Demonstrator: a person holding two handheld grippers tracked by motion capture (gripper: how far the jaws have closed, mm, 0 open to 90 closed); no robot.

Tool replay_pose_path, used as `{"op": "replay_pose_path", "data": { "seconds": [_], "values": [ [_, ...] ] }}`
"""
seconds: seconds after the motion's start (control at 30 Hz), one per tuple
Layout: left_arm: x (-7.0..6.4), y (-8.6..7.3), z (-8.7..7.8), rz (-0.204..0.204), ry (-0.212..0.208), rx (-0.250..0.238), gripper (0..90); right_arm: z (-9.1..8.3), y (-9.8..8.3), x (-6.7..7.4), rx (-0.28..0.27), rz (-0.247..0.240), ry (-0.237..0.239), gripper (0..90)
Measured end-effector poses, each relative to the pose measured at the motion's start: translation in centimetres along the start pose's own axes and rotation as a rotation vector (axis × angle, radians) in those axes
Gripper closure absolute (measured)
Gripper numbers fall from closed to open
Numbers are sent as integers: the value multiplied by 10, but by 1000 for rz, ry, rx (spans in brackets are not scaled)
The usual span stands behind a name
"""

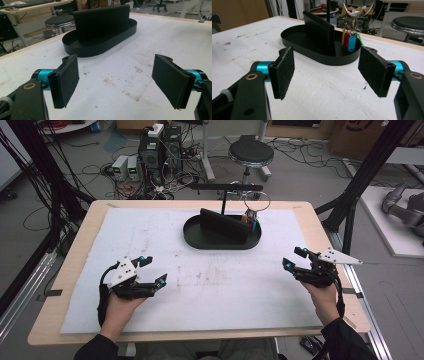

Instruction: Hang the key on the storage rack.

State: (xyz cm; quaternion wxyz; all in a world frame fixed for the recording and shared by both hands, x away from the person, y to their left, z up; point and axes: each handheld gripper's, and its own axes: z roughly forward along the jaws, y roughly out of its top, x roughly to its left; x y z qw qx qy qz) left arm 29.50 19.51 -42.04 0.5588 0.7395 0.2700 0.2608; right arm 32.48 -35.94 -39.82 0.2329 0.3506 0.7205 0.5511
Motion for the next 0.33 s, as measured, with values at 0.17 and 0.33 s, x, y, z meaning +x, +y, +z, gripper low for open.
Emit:
{"op": "replay_pose_path", "data": {
  "seconds": [0.17,0.33],
  "values": [
    [1,1,0,4,1,2,217,0,-1,-1,6,16,8,287],
    [2,4,1,-1,-4,-15,217,2,-3,-5,19,29,6,272]
  ]
}}
